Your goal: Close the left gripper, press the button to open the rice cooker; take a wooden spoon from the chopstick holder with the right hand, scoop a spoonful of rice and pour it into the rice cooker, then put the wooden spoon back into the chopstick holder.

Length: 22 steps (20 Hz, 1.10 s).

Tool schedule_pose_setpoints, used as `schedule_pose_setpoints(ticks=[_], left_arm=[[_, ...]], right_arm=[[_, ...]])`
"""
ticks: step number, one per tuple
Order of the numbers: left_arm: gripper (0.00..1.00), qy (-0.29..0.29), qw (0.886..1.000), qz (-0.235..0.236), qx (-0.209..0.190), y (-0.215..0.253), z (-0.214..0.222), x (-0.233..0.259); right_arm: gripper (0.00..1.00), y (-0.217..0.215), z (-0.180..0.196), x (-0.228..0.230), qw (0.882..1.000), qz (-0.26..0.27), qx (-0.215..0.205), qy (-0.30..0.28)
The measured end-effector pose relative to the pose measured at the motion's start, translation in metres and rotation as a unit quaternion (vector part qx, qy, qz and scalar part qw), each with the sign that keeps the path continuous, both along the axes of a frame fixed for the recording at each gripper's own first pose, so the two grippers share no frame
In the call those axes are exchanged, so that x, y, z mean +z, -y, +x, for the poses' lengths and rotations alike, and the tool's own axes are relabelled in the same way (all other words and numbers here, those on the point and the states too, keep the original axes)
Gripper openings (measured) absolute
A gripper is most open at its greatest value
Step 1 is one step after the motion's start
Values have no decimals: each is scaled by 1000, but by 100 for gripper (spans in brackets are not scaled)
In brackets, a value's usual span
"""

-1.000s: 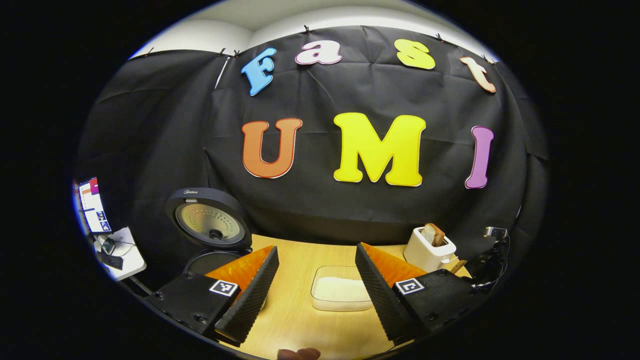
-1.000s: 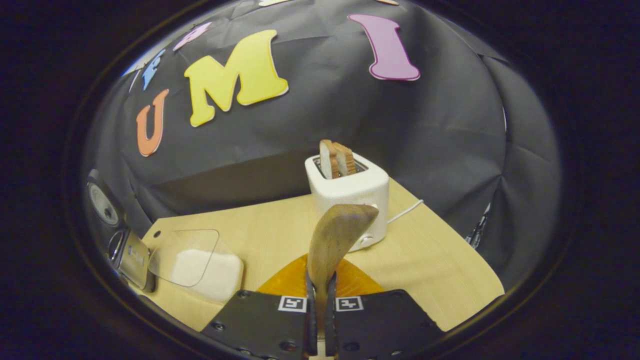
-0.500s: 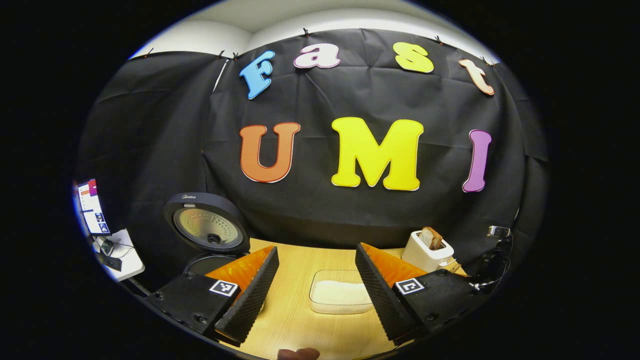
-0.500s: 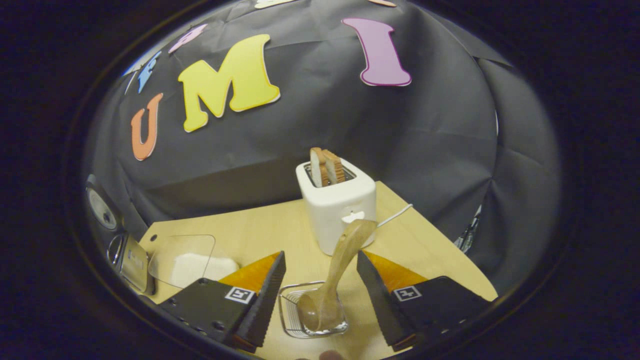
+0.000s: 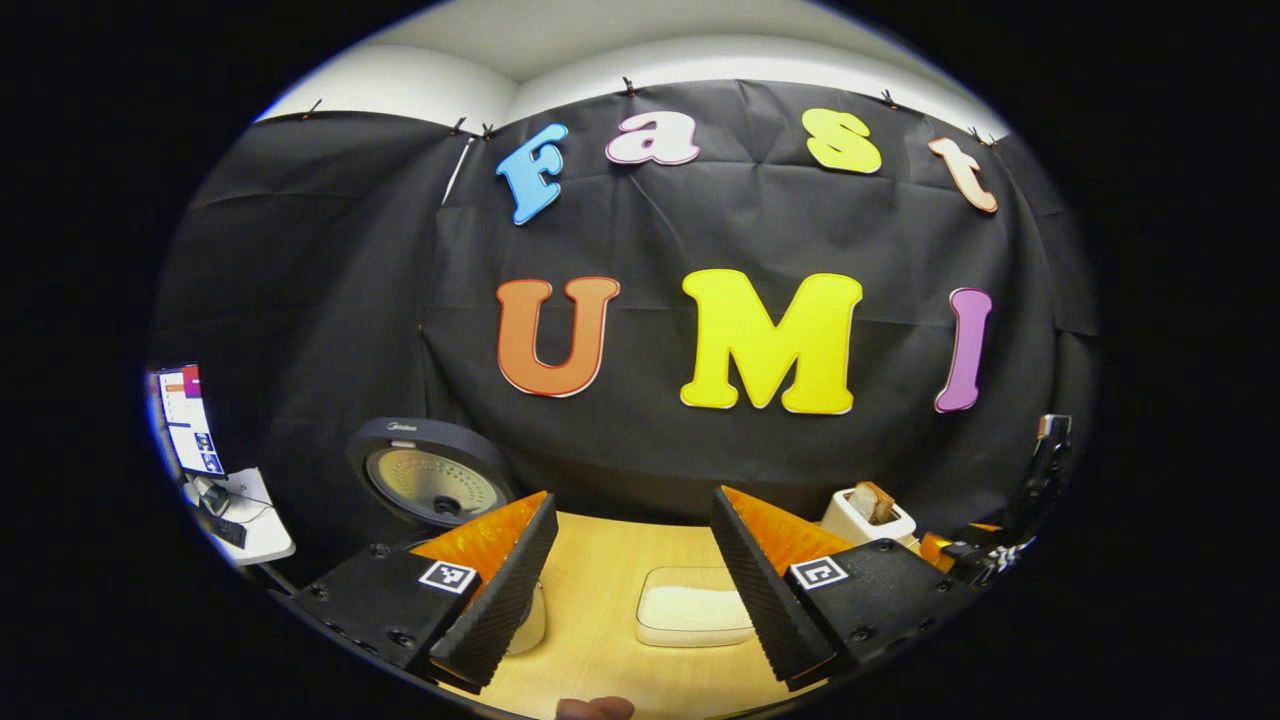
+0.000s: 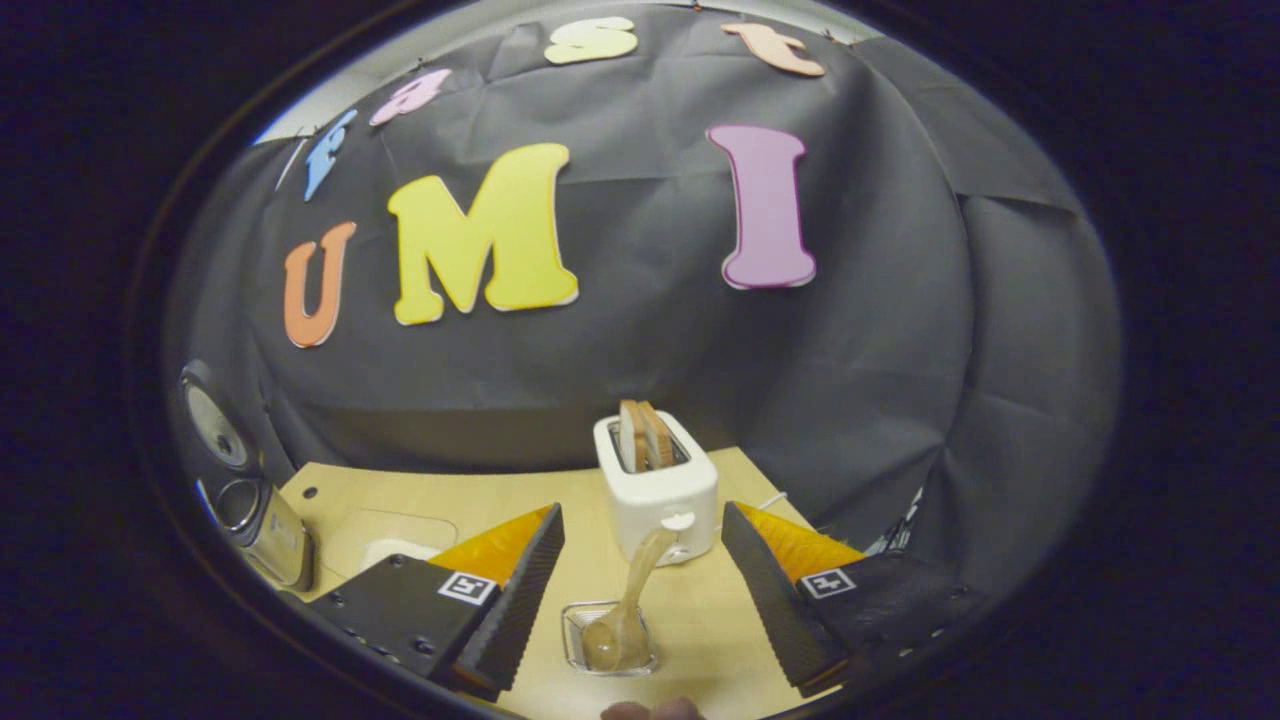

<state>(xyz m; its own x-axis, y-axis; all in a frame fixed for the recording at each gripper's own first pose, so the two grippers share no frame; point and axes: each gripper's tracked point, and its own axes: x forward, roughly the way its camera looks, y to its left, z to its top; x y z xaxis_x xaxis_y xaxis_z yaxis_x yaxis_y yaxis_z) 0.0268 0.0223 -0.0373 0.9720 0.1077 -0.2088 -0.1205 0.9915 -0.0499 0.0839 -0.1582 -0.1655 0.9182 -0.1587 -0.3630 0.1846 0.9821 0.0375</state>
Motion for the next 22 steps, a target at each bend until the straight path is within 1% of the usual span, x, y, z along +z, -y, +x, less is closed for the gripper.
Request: schedule_pose_setpoints(ticks=[2,5,7,8,9,10,11,12,14,17,19,20,21,22], left_arm=[[98,6,1000,10,17,-28,4,4],[98,7,999,26,47,-80,11,9],[98,6,997,29,67,-114,19,14],[98,7,997,24,75,-130,22,16],[98,8,996,19,83,-144,27,17],[98,8,996,15,90,-159,34,18],[100,5,995,13,97,-172,43,19],[98,2,995,7,101,-189,52,17],[98,-8,995,-4,103,-213,73,15],[98,-29,994,-11,102,-245,104,7],[98,-50,994,-20,96,-259,122,-6],[98,-61,994,-28,91,-265,130,-13],[98,-74,992,-38,90,-269,137,-21],[98,-86,991,-45,87,-273,142,-27]], right_arm=[[94,-27,-8,19,1000,-4,29,3],[95,-64,-15,40,997,-32,76,13],[94,-80,-16,51,994,-47,92,18],[96,-84,-18,54,994,-54,95,18],[97,-90,-20,58,993,-59,99,18],[95,-94,-21,60,993,-65,98,15],[95,-98,-22,62,993,-69,99,14],[95,-102,-22,64,993,-73,97,13],[96,-110,-23,67,992,-84,94,12],[95,-113,-24,70,993,-92,78,2],[95,-115,-26,73,994,-88,70,-1],[98,-114,-28,73,994,-87,65,-2],[95,-111,-31,74,994,-89,57,-5],[96,-107,-33,74,995,-92,47,-7]])
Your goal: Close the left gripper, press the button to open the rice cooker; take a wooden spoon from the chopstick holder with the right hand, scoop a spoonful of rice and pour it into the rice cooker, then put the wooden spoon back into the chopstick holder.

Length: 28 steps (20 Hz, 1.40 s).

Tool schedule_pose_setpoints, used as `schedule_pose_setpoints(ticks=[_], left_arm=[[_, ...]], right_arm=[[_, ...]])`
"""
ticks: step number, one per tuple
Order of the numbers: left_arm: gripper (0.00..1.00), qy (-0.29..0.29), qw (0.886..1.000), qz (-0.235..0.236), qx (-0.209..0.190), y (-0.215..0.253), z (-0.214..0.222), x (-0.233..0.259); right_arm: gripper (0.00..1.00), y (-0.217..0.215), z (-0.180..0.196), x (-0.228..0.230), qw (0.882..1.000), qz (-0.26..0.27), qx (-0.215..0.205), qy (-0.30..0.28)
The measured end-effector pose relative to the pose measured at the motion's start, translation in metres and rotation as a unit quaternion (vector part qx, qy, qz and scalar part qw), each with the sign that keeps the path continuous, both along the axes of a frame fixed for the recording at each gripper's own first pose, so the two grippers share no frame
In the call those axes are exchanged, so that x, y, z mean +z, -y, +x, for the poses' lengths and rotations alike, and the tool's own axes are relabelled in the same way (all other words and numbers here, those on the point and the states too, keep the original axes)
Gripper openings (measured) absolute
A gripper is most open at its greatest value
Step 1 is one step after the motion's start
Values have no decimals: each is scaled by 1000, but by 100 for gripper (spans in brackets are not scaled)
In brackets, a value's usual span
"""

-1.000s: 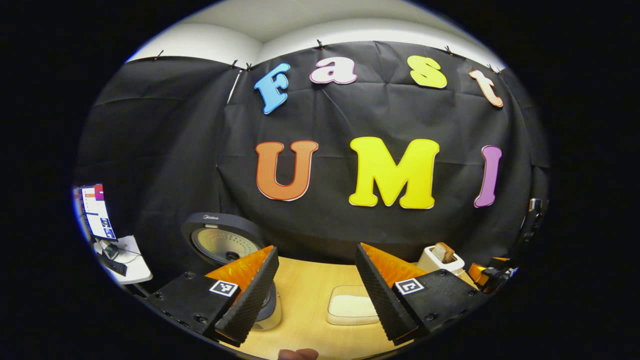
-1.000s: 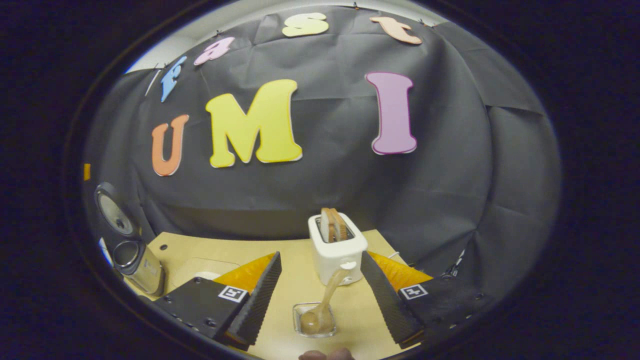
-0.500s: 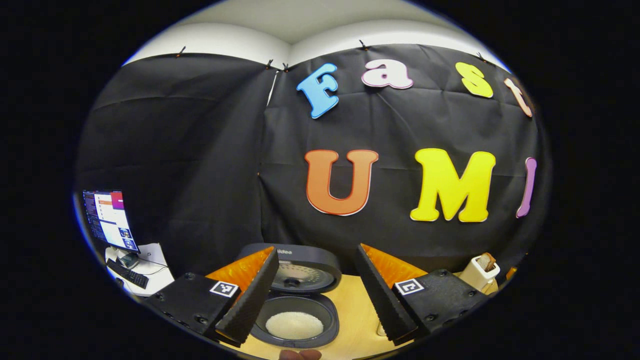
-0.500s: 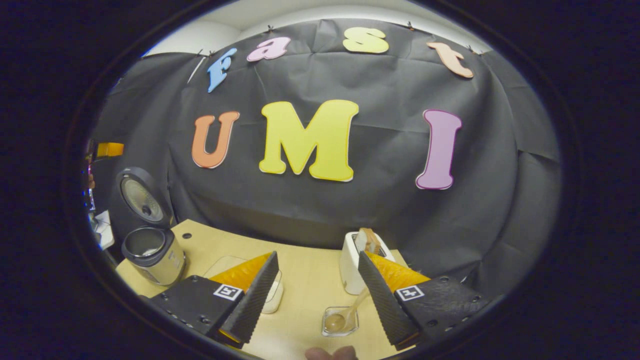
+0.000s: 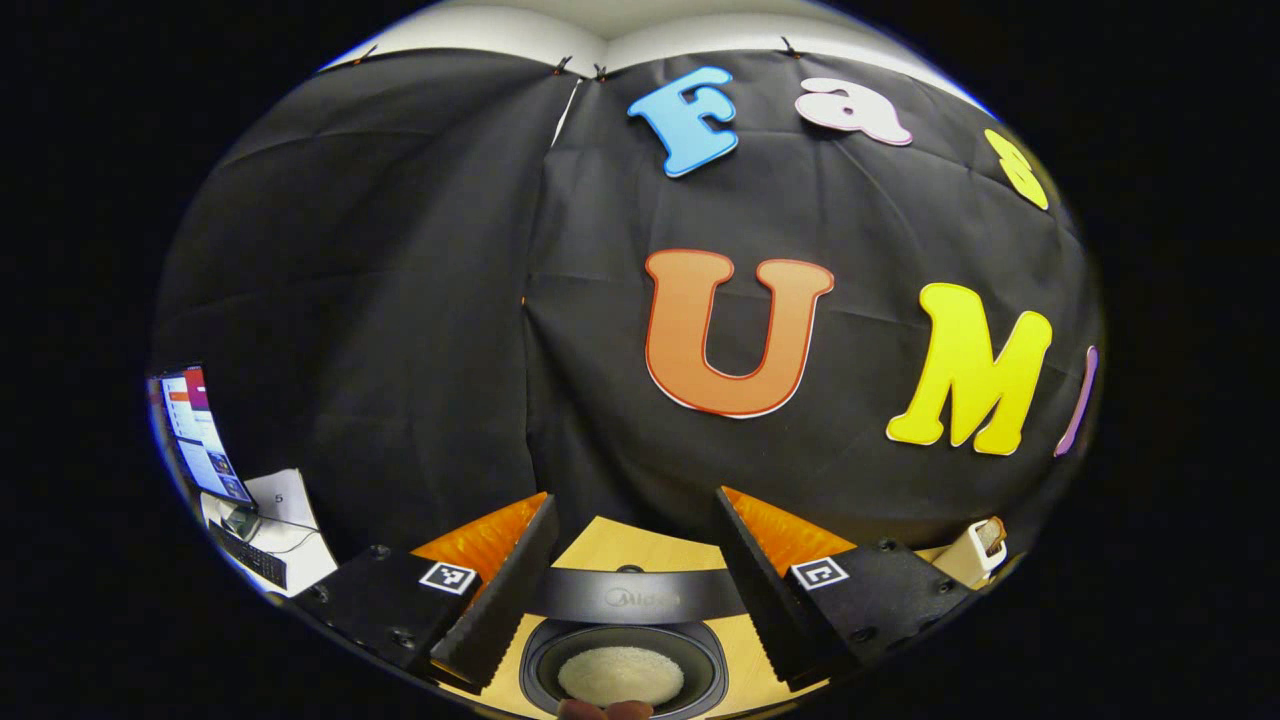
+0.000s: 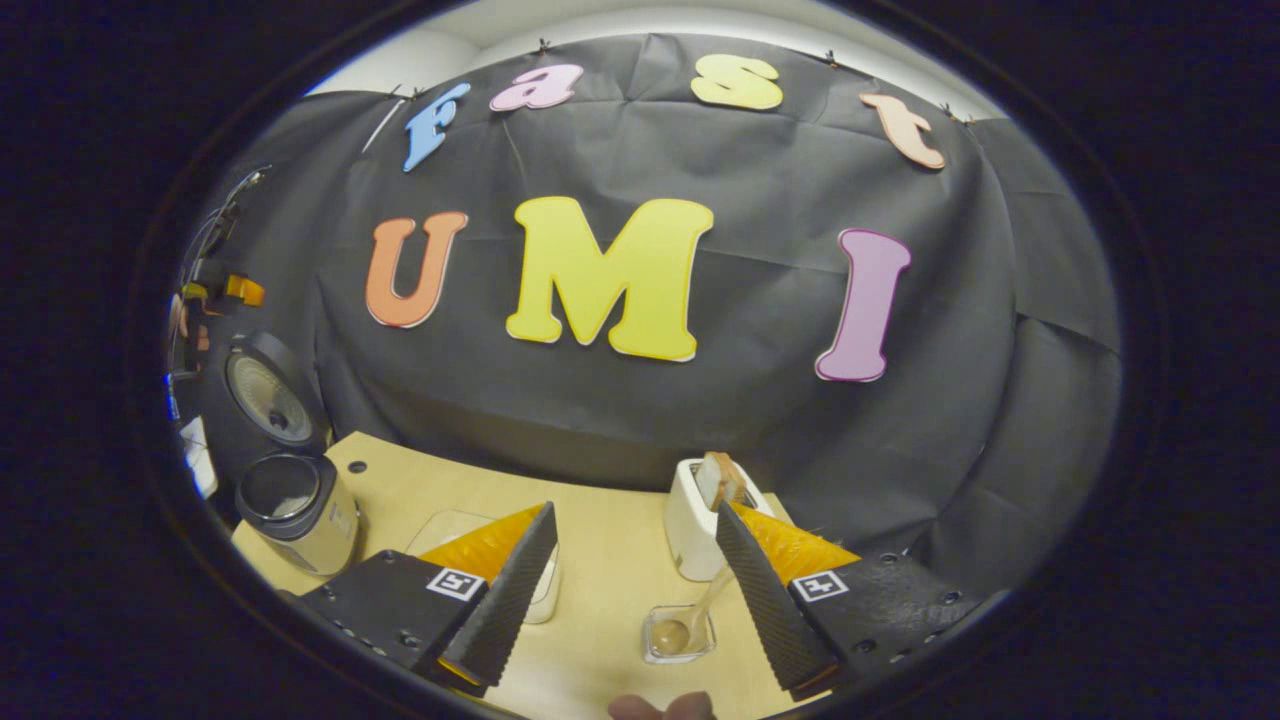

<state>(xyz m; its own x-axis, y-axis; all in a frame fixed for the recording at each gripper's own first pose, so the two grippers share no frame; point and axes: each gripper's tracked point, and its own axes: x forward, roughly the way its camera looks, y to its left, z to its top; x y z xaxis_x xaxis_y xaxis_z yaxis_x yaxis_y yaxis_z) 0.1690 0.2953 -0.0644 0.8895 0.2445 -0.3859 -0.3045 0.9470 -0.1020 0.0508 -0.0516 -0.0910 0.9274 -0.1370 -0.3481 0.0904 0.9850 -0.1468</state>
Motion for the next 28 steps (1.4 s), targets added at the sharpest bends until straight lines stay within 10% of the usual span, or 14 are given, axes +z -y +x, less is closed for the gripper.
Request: schedule_pose_setpoints(ticks=[11,28], left_arm=[[98,-73,997,9,-33,12,-1,-44],[98,-79,996,18,-37,76,-148,-145]], right_arm=[[95,6,-19,5,1000,-12,-25,2],[98,-25,-64,-8,999,-27,26,6]])
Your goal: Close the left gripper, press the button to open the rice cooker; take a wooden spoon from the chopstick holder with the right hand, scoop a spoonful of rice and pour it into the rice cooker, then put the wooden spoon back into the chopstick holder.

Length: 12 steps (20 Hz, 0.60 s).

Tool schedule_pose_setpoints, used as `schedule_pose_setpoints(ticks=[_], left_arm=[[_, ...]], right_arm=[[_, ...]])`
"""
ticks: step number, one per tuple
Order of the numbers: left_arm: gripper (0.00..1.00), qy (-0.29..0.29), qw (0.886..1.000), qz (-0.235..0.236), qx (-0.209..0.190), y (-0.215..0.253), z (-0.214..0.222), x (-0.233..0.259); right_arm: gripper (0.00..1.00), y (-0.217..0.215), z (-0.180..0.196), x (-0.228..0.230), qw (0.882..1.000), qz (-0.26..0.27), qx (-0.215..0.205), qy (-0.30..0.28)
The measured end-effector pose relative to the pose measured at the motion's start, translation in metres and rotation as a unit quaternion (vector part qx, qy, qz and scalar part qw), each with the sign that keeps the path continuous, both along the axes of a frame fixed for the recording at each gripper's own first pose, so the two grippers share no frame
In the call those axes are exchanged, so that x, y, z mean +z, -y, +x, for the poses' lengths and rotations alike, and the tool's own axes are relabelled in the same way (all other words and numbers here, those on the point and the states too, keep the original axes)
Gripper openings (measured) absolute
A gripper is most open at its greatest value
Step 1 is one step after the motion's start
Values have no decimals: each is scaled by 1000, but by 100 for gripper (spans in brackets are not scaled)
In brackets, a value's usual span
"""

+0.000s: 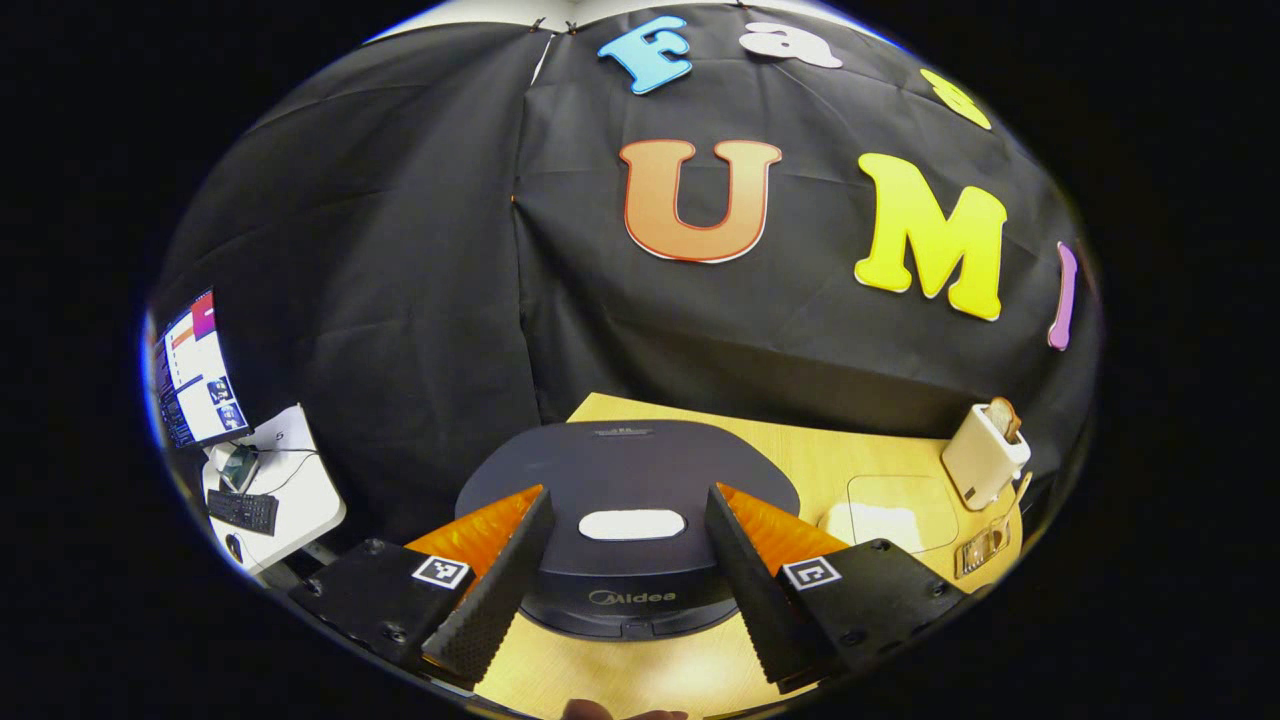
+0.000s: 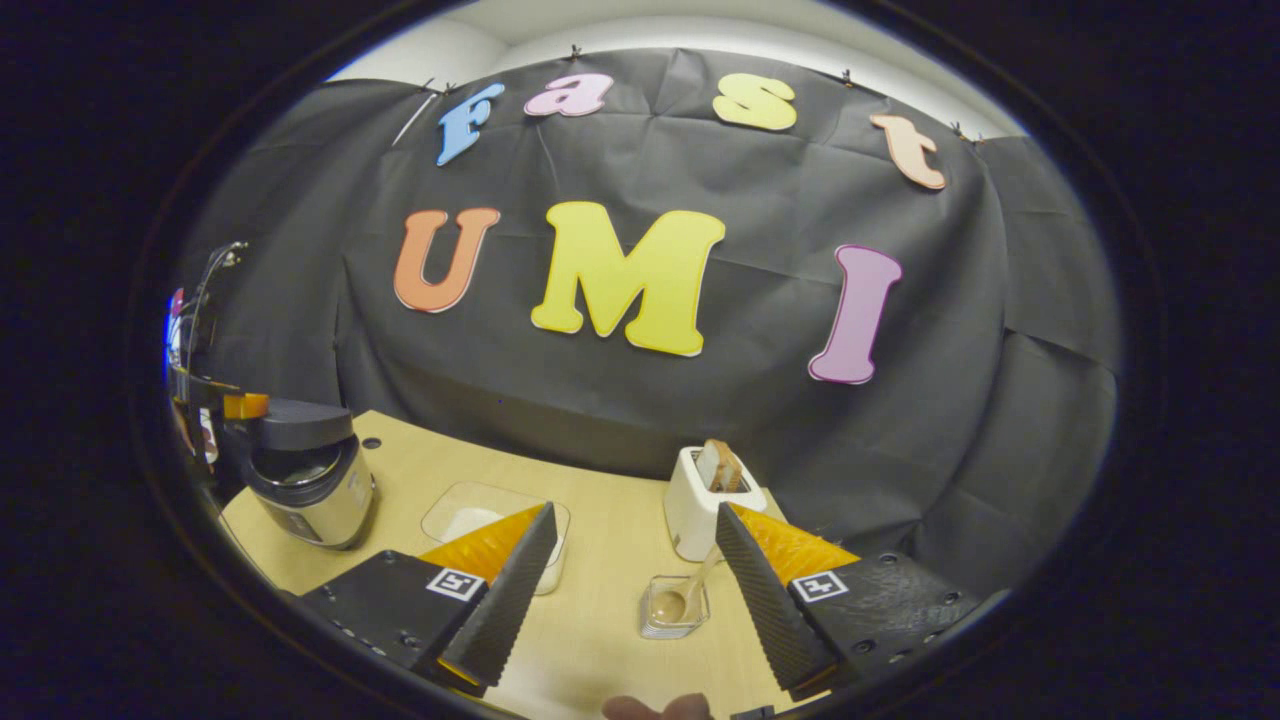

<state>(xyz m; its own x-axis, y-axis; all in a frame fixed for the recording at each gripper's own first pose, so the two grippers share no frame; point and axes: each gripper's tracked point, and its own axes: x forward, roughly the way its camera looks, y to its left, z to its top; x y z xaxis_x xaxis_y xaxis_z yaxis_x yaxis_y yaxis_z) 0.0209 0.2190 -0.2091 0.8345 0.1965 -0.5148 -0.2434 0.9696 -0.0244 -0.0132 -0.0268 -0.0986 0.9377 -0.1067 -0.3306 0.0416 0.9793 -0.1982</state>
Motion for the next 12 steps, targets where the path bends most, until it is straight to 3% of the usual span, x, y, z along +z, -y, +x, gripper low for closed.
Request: schedule_pose_setpoints(ticks=[7,12], left_arm=[[98,-9,1000,-11,12,9,-16,-42],[97,1,1000,10,13,11,-17,-55]], right_arm=[[98,-9,-5,1,1000,-13,12,-2],[98,-10,-3,5,1000,-14,14,5]])
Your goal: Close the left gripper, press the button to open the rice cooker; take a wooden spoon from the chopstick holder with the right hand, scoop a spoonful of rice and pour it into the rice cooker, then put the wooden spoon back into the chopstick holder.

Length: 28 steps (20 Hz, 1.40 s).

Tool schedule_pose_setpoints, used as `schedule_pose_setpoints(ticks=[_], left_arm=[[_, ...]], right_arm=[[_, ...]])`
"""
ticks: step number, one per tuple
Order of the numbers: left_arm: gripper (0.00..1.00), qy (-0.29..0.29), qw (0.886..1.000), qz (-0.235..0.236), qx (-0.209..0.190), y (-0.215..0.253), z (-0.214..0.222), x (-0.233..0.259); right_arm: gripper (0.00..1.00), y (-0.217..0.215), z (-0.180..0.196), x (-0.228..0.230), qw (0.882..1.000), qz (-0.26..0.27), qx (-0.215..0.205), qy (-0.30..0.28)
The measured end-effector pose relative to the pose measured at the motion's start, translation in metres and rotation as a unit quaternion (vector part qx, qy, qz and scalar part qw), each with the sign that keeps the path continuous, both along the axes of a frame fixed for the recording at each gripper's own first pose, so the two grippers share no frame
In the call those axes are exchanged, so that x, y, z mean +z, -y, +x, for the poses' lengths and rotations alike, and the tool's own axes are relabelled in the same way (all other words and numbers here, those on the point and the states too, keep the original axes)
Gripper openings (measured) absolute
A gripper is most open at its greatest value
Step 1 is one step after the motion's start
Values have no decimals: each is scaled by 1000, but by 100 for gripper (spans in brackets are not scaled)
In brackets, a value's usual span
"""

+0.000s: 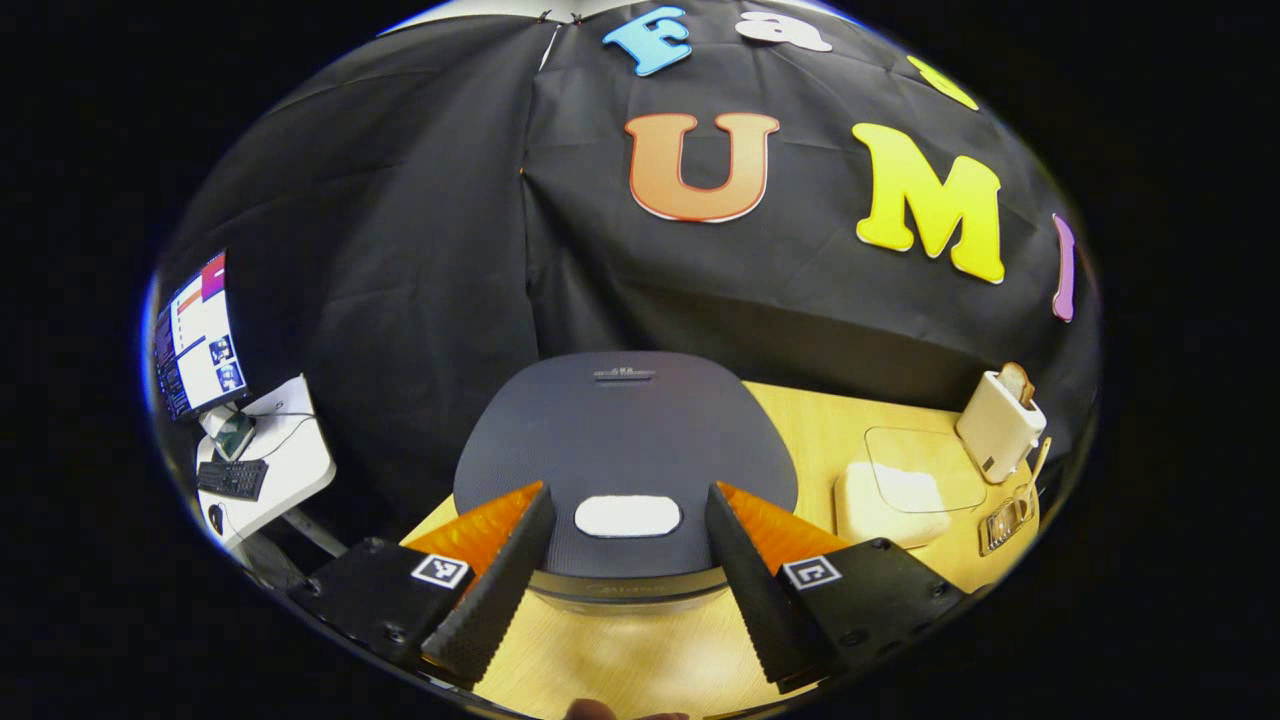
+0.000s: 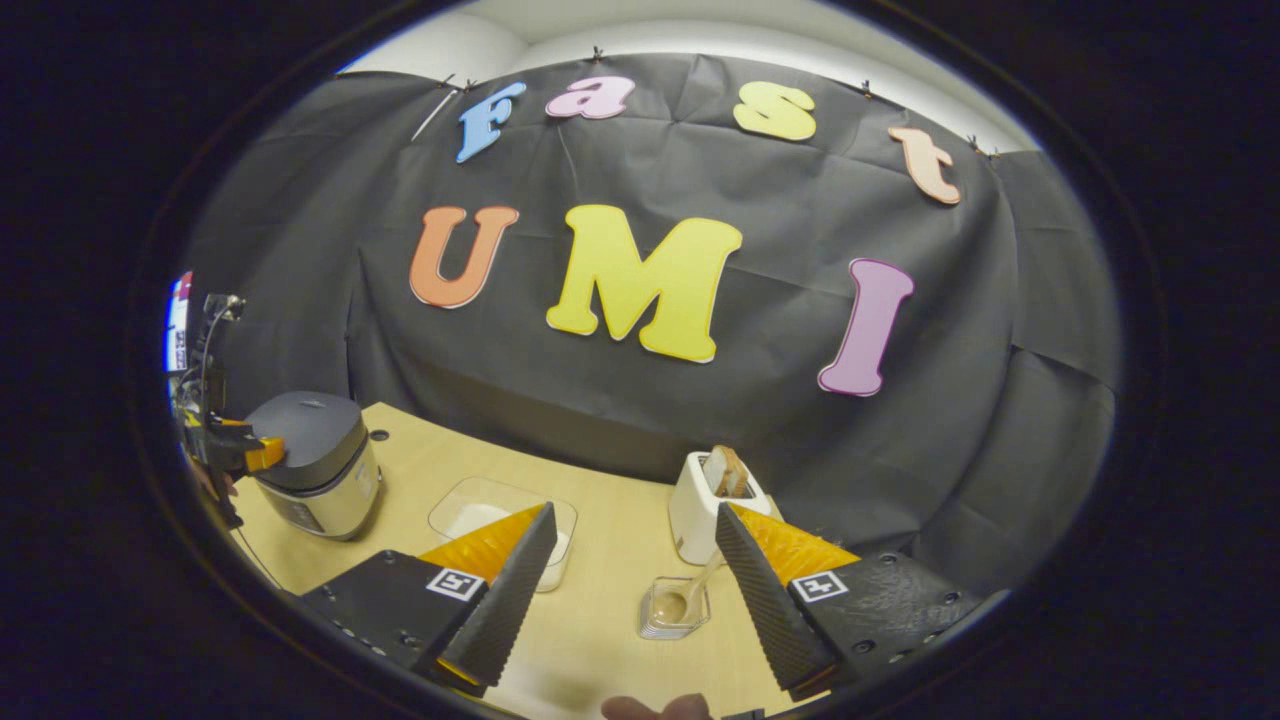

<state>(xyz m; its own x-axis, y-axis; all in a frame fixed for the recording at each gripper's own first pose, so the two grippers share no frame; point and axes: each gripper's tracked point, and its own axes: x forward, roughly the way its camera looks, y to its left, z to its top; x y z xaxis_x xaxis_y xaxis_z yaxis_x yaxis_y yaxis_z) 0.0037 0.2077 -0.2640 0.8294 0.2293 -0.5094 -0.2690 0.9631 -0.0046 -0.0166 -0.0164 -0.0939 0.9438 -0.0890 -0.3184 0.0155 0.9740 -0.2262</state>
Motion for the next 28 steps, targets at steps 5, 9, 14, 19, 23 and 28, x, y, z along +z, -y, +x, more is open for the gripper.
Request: schedule_pose_setpoints(ticks=[5,9,14,19,23,28], left_arm=[[98,19,1000,8,7,3,-6,-7],[98,42,999,25,1,3,-4,-9],[97,45,998,35,9,2,-4,-4],[99,84,995,56,-1,14,0,51],[98,132,990,45,-38,45,15,114],[98,156,984,22,-79,94,10,168]], right_arm=[[98,-3,-2,-4,1000,6,-1,-3],[98,-7,-3,-9,1000,11,5,-12],[98,-5,1,-7,1000,20,1,-6],[95,3,1,-1,999,31,-10,6],[95,3,1,9,998,55,-9,23],[98,9,-3,29,997,64,-15,51]])
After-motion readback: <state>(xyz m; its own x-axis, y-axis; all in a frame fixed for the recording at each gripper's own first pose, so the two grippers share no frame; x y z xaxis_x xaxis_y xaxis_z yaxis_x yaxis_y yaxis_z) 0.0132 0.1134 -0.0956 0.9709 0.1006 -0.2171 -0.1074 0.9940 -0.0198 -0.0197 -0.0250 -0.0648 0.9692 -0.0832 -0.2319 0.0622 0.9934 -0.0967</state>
